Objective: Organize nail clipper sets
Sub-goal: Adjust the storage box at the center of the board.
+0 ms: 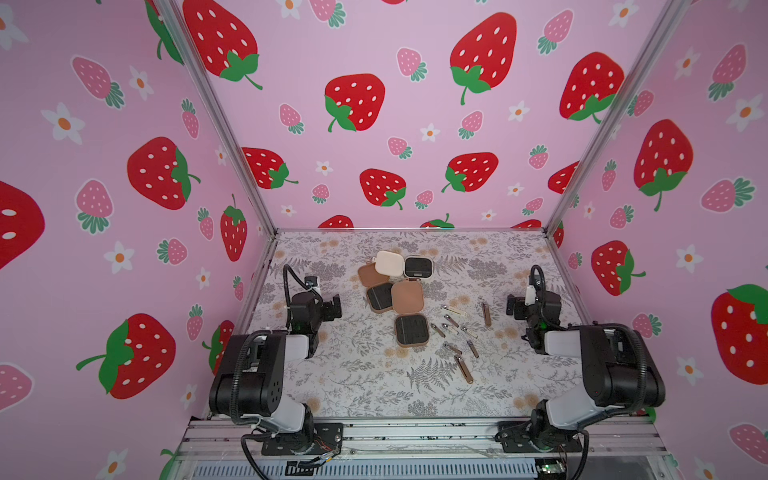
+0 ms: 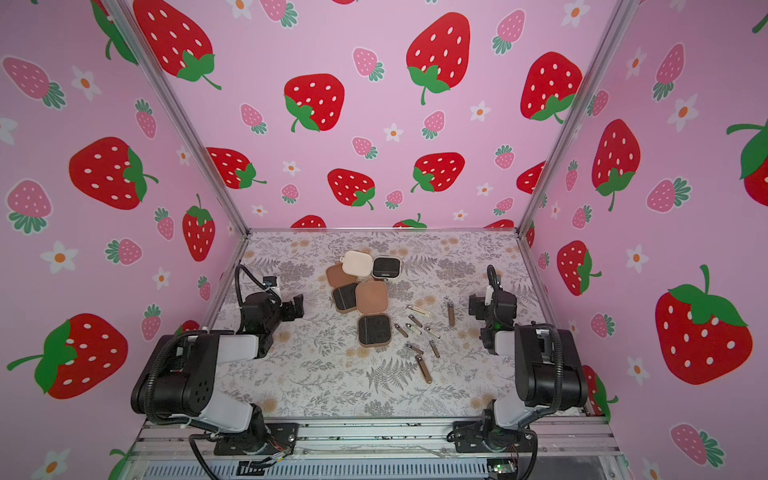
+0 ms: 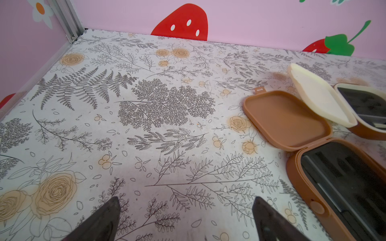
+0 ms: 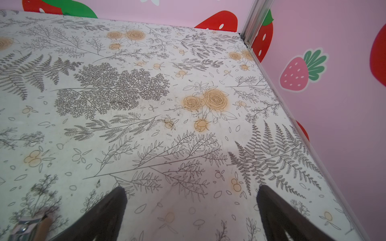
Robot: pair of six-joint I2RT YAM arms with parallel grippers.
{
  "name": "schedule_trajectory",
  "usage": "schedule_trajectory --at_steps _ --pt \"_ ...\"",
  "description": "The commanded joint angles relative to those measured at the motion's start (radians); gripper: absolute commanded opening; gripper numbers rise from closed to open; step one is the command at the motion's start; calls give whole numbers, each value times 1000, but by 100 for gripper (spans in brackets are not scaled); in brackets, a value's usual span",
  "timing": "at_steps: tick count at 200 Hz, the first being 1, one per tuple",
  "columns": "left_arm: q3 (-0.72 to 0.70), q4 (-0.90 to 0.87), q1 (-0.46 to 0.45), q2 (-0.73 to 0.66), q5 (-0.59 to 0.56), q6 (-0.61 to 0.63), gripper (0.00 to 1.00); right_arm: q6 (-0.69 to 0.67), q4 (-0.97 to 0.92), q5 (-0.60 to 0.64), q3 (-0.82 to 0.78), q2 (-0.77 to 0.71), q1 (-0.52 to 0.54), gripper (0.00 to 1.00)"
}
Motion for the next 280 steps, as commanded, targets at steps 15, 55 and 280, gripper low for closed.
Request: schedule_trajectory --at_steps 15,55,280 --pt "33 28 7 12 -10 17 99 -14 35 7 16 10 4 99" --pt "152 -304 -13 -149 -161 -33 99 0 -196 24 96 -115 16 91" --pt "499 -1414 -528 -366 -13 -618 73 625 -1371 -179 839 171 812 46"
